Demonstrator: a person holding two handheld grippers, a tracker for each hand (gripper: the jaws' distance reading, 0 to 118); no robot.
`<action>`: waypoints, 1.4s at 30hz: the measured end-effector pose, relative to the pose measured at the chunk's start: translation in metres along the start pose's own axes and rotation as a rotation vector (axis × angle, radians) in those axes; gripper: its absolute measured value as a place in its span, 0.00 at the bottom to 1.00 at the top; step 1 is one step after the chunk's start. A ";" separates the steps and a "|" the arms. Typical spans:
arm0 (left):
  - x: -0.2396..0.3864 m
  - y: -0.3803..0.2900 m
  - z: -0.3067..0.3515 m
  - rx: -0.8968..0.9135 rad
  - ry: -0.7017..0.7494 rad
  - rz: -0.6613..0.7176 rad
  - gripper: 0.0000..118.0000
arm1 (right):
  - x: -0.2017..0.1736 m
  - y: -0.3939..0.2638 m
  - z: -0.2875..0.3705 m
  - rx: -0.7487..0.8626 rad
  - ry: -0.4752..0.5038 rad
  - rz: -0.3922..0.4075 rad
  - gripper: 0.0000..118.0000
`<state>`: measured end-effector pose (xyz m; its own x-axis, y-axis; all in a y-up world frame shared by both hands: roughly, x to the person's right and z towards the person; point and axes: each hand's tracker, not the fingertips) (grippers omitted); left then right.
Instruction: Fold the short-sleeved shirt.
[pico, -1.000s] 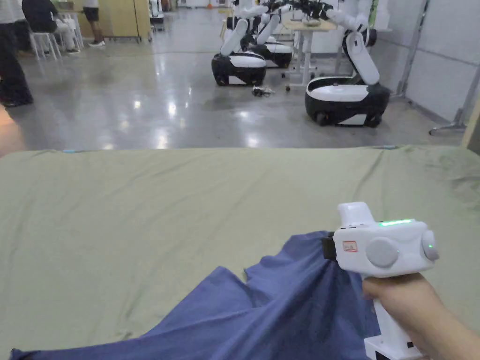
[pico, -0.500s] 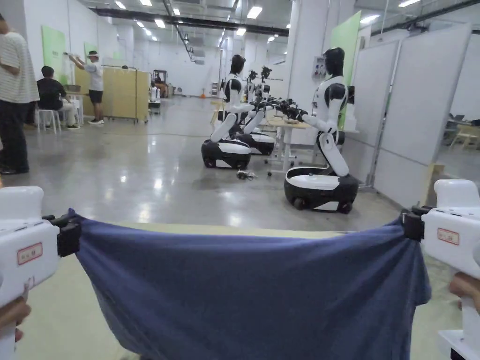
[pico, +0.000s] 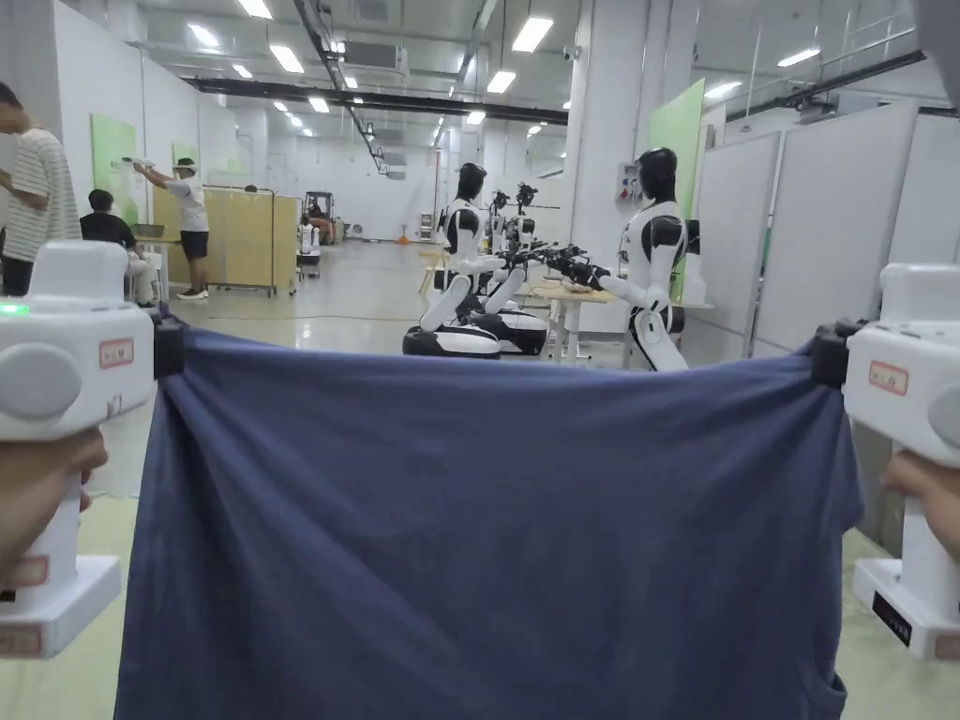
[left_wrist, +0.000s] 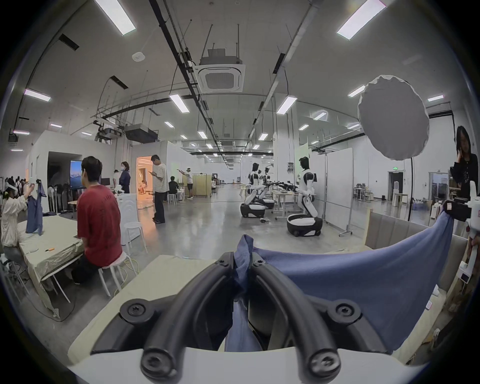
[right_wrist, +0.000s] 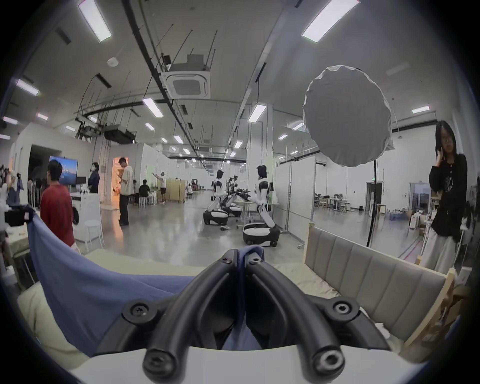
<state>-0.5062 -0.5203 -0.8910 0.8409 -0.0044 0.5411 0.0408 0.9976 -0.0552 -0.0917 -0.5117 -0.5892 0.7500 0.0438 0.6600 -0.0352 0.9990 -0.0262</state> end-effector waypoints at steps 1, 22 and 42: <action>-0.003 0.006 -0.007 -0.002 0.002 0.004 0.05 | -0.003 0.004 -0.009 -0.007 0.002 0.002 0.04; -0.004 0.062 -0.217 0.041 0.209 -0.138 0.05 | -0.091 0.078 -0.278 0.037 -0.040 0.045 0.04; 0.021 -0.196 -0.307 -0.308 0.116 -0.164 0.05 | -0.093 -0.209 -0.362 -0.291 -0.018 0.127 0.04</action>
<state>-0.3306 -0.7373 -1.1265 0.8646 -0.1882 0.4658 0.3260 0.9156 -0.2352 0.0850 -0.7238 -0.9174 0.7398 0.1708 0.6508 0.0647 0.9447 -0.3215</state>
